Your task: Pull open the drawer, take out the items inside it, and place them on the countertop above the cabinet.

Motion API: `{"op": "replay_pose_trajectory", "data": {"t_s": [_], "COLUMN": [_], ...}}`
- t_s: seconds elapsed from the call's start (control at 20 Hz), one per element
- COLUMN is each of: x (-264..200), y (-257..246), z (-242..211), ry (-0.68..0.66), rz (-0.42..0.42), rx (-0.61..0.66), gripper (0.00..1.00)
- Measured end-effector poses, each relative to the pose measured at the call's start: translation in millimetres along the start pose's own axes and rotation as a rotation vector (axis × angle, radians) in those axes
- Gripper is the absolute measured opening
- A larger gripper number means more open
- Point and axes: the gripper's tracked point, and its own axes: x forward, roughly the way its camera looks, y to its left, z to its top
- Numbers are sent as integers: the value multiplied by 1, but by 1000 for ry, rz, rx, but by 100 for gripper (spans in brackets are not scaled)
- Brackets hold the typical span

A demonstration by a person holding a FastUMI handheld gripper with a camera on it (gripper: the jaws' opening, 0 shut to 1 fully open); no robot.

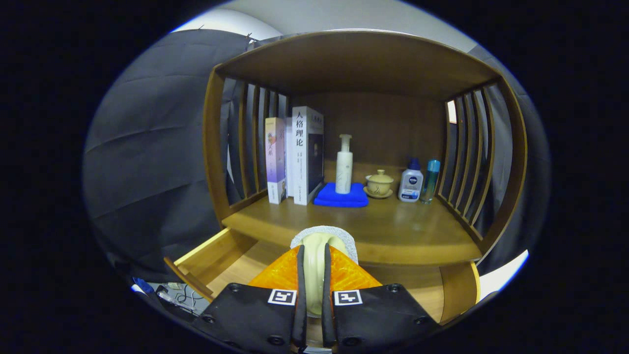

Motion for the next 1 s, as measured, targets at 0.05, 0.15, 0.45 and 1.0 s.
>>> {"op": "replay_pose_trajectory", "data": {"t_s": [0.05, 0.15, 0.45, 1.0], "x": [4, 16, 71, 124], "y": [-1, -6, -26, -50], "z": [8, 19, 42, 32], "ry": [-5, 6, 35, 91], "rz": [-1, 1, -40, -116], "rx": [26, 71, 183, 243], "gripper": [14, 14, 14, 29]}}
